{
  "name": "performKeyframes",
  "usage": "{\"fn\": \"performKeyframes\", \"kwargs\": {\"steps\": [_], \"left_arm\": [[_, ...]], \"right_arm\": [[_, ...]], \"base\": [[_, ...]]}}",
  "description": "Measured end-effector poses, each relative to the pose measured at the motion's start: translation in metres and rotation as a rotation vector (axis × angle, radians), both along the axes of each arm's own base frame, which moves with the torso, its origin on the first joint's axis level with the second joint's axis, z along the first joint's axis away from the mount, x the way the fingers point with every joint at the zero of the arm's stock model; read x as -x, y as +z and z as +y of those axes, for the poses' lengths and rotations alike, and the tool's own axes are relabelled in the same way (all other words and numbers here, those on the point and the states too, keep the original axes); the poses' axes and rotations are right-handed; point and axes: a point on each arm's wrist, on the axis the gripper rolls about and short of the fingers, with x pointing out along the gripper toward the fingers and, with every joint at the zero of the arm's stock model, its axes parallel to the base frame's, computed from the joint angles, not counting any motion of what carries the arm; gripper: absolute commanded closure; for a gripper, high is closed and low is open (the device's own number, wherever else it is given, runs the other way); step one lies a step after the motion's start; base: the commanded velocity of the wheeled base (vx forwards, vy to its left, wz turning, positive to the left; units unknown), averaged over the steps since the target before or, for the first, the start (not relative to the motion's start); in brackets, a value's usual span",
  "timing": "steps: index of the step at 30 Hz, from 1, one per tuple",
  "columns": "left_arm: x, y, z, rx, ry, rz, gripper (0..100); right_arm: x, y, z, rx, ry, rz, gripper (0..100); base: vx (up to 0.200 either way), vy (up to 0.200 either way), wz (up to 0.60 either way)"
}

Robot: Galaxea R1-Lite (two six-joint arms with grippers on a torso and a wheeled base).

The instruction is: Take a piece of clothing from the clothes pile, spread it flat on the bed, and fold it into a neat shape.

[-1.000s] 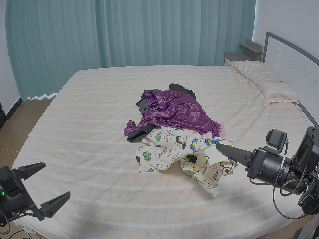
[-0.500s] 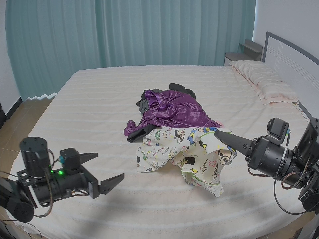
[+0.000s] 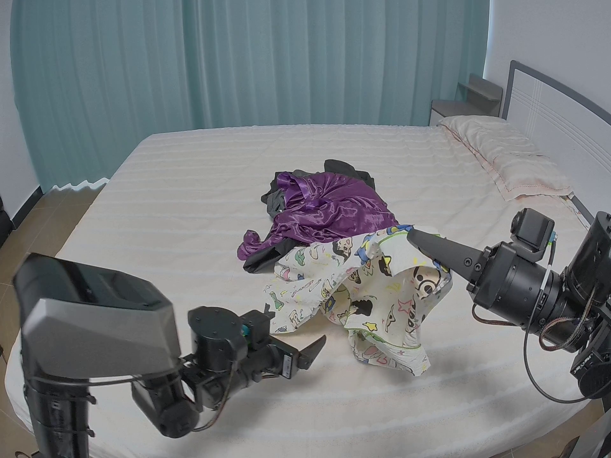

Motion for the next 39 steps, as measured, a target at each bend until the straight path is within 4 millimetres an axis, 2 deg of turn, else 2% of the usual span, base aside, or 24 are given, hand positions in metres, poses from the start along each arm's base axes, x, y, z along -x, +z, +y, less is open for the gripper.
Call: {"fn": "performKeyframes", "kwargs": {"steps": [4, 8, 19, 20, 24, 31, 35, 39], "left_arm": [[-0.013, -0.024, -0.016, 0.009, 0.059, -0.01, 0], [-0.028, -0.039, -0.022, 0.008, 0.123, -0.025, 0], [-0.068, -0.064, -0.016, 0.031, 0.236, -0.068, 0], [-0.07, -0.066, -0.014, 0.032, 0.241, -0.068, 100], [-0.076, -0.076, -0.011, 0.049, 0.263, -0.049, 100], [-0.077, -0.078, -0.006, 0.06, 0.291, -0.036, 100], [-0.076, -0.069, 0.002, 0.053, 0.334, -0.041, 100], [-0.071, -0.049, 0.01, 0.068, 0.366, -0.046, 100]], "right_arm": [[-0.002, 0.004, 0.001, -0.008, 0.0, -0.011, 100], [-0.002, 0.006, 0.001, -0.012, -0.001, -0.016, 100], [-0.002, 0.008, 0.0, -0.018, -0.004, -0.023, 100], [-0.002, 0.008, 0.0, -0.018, -0.005, -0.023, 100], [-0.004, 0.007, -0.002, -0.018, -0.016, -0.022, 100], [-0.009, 0.004, -0.009, -0.008, -0.051, -0.008, 100], [-0.013, 0.001, -0.014, -0.001, -0.079, 0.001, 100], [-0.016, -0.005, -0.024, 0.013, -0.121, 0.022, 100]], "base": [[0.0, 0.0, 0.0], [0.0, 0.0, 0.0], [0.0, 0.0, 0.0], [0.0, 0.0, 0.0], [0.0, 0.0, 0.0], [0.0, 0.0, 0.0], [0.0, 0.0, 0.0], [0.0, 0.0, 0.0]]}}
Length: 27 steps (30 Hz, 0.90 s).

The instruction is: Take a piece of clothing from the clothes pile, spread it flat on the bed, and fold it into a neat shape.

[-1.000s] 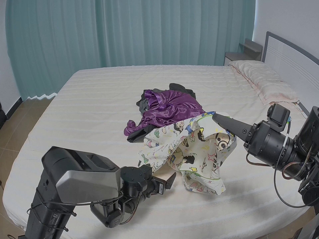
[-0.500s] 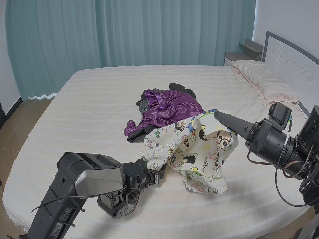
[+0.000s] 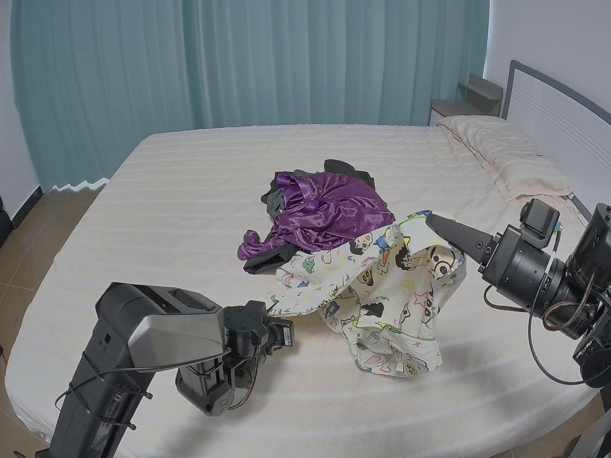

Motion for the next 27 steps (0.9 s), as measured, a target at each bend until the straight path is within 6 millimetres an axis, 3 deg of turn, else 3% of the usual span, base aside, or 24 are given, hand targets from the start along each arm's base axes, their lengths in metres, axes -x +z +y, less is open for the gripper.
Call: {"fn": "performKeyframes", "kwargs": {"steps": [4, 14, 21, 27], "left_arm": [[0.009, 0.026, 0.008, 0.03, 0.024, -0.016, 100], [0.036, 0.121, 0.028, 0.137, 0.119, -0.175, 100], [0.057, 0.186, 0.04, 0.216, 0.132, -0.314, 100], [0.074, 0.229, 0.048, 0.255, 0.128, -0.374, 100]], "right_arm": [[-0.004, -0.006, -0.011, 0.013, -0.048, 0.02, 100], [-0.031, -0.019, -0.046, 0.029, -0.257, 0.066, 100], [-0.047, 0.013, -0.056, -0.019, -0.363, -0.032, 100], [-0.037, 0.05, -0.055, -0.042, -0.353, -0.083, 100]], "base": [[0.0, 0.0, 0.0], [0.0, 0.0, 0.0], [0.0, 0.0, 0.0], [0.0, 0.0, 0.0]]}}
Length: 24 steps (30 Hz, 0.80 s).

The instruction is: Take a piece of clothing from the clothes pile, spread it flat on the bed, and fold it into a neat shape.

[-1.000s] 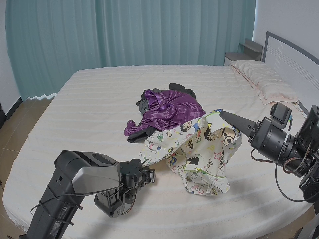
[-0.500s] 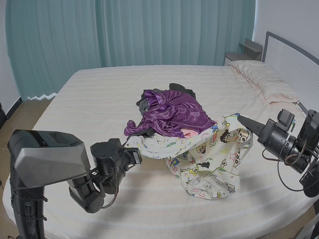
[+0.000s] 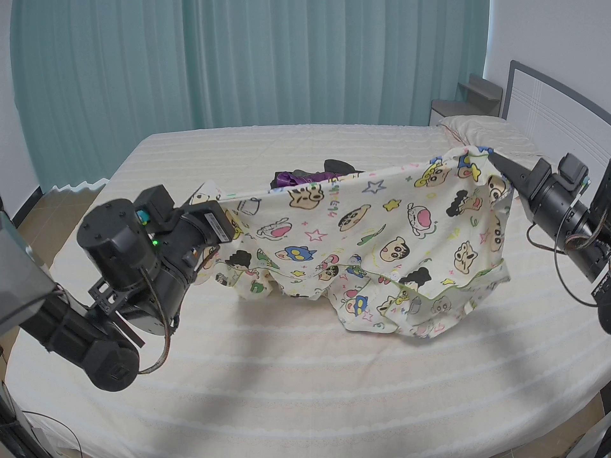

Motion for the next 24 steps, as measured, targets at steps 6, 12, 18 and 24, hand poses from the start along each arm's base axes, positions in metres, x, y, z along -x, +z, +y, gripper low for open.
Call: {"fn": "performKeyframes", "kwargs": {"steps": [6, 12, 18, 24], "left_arm": [[0.015, 0.017, 0.005, 0.03, -0.017, -0.027, 100], [0.028, -0.005, 0.0, 0.074, -0.076, 0.068, 100], [0.035, -0.028, -0.008, 0.145, -0.133, 0.169, 100], [0.041, -0.049, -0.013, 0.119, -0.166, 0.252, 100]], "right_arm": [[0.021, 0.002, 0.01, 0.001, 0.068, 0.02, 100], [0.032, -0.036, 0.018, 0.024, 0.125, 0.162, 100], [0.044, -0.059, 0.034, -0.039, 0.227, 0.279, 100], [0.049, -0.073, 0.043, -0.08, 0.28, 0.341, 100]], "base": [[0.0, 0.0, 0.0], [0.0, 0.0, 0.0], [0.0, 0.0, 0.0], [0.0, 0.0, 0.0]]}}
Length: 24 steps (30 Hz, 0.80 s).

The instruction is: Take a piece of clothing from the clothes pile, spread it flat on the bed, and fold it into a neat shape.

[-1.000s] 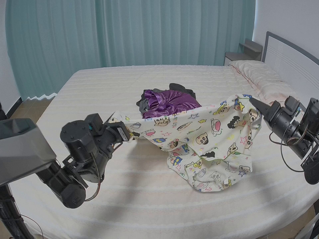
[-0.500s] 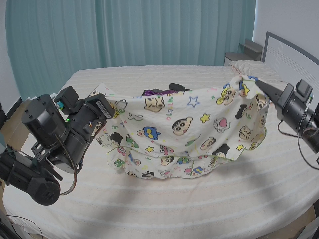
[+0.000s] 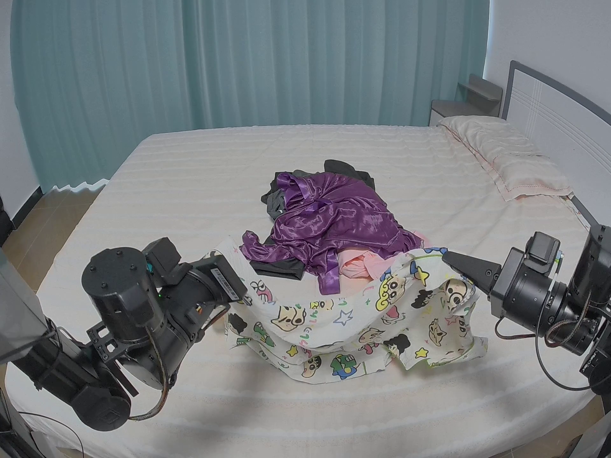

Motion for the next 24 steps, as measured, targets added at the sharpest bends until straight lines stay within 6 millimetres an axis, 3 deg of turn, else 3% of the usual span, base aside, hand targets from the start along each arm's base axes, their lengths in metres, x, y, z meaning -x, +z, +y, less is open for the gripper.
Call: {"fn": "performKeyframes", "kwargs": {"steps": [10, 24], "left_arm": [[0.01, -0.007, -0.011, 0.031, -0.052, 0.038, 100], [0.018, 0.004, -0.008, 0.073, -0.061, 0.016, 100]], "right_arm": [[0.007, -0.002, 0.008, -0.016, 0.046, -0.009, 100], [0.024, 0.017, -0.002, -0.064, 0.049, -0.098, 100]], "base": [[0.0, 0.0, 0.0], [-0.2, 0.0, 0.0]]}}
